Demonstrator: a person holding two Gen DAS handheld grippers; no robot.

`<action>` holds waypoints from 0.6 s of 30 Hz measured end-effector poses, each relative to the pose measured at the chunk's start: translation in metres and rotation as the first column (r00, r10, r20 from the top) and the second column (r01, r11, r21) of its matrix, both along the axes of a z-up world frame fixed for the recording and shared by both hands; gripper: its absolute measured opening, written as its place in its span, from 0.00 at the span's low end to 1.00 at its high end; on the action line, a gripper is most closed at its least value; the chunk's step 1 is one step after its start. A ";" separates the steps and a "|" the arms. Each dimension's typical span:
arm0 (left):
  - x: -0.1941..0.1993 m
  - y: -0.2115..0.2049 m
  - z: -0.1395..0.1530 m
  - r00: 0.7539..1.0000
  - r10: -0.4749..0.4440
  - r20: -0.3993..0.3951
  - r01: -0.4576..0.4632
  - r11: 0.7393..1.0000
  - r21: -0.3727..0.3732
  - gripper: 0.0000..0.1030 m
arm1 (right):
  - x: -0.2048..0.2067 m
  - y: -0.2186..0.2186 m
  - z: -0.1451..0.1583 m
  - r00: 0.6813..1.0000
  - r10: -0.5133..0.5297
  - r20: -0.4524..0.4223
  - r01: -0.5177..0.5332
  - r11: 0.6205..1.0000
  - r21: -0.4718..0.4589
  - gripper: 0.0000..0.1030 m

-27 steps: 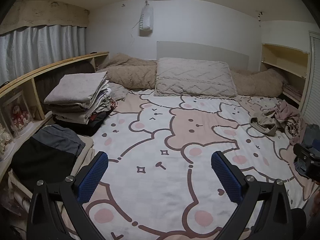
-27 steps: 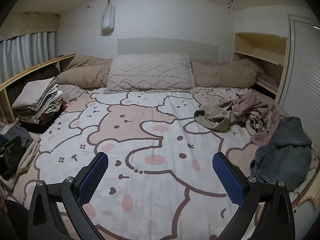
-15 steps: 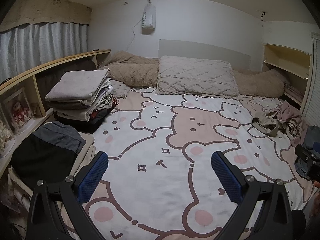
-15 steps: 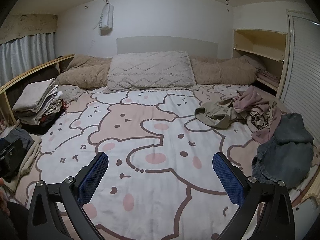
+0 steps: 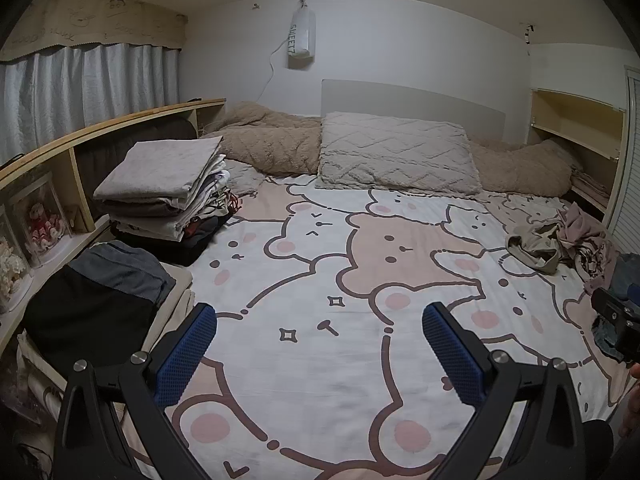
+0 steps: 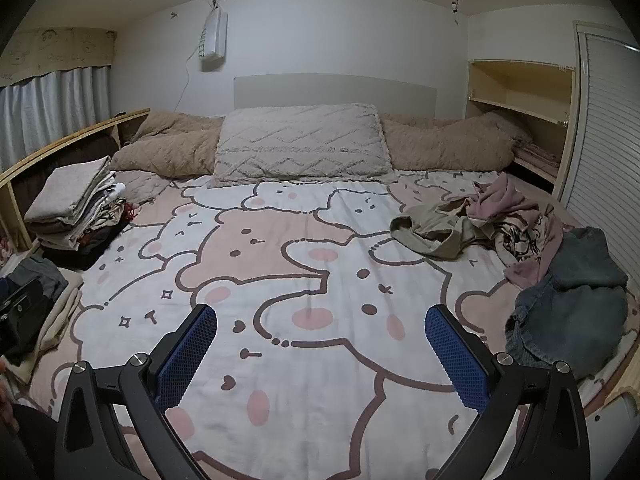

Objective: Fold clothes
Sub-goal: 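Move the right tool toward the blue denim pants on the bed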

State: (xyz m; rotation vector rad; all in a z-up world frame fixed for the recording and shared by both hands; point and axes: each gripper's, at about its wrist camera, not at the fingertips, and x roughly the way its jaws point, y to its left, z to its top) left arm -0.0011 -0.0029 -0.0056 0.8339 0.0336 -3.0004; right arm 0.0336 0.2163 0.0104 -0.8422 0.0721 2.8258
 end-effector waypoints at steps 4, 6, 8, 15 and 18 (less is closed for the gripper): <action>-0.001 0.000 0.000 1.000 -0.001 0.001 0.001 1.000 -0.005 1.00 | -0.001 0.000 -0.001 1.000 -0.003 0.005 0.004 1.000 -0.004 1.00; -0.002 0.000 0.000 1.000 -0.002 0.001 0.002 1.000 -0.006 1.00 | -0.001 0.000 -0.003 1.000 -0.005 0.008 0.005 1.000 -0.007 1.00; -0.003 0.000 0.000 1.000 -0.002 0.001 0.002 1.000 -0.008 1.00 | -0.003 -0.001 -0.004 1.000 -0.003 0.012 0.003 1.000 -0.005 1.00; -0.006 -0.001 -0.006 1.000 -0.011 0.009 0.011 1.000 -0.014 1.00 | -0.006 0.001 -0.012 1.000 -0.002 0.029 0.002 1.000 -0.008 1.00; -0.008 -0.002 -0.010 1.000 -0.014 0.015 0.014 1.000 -0.008 1.00 | -0.008 0.005 -0.019 0.999 -0.014 0.051 0.015 1.000 -0.012 1.00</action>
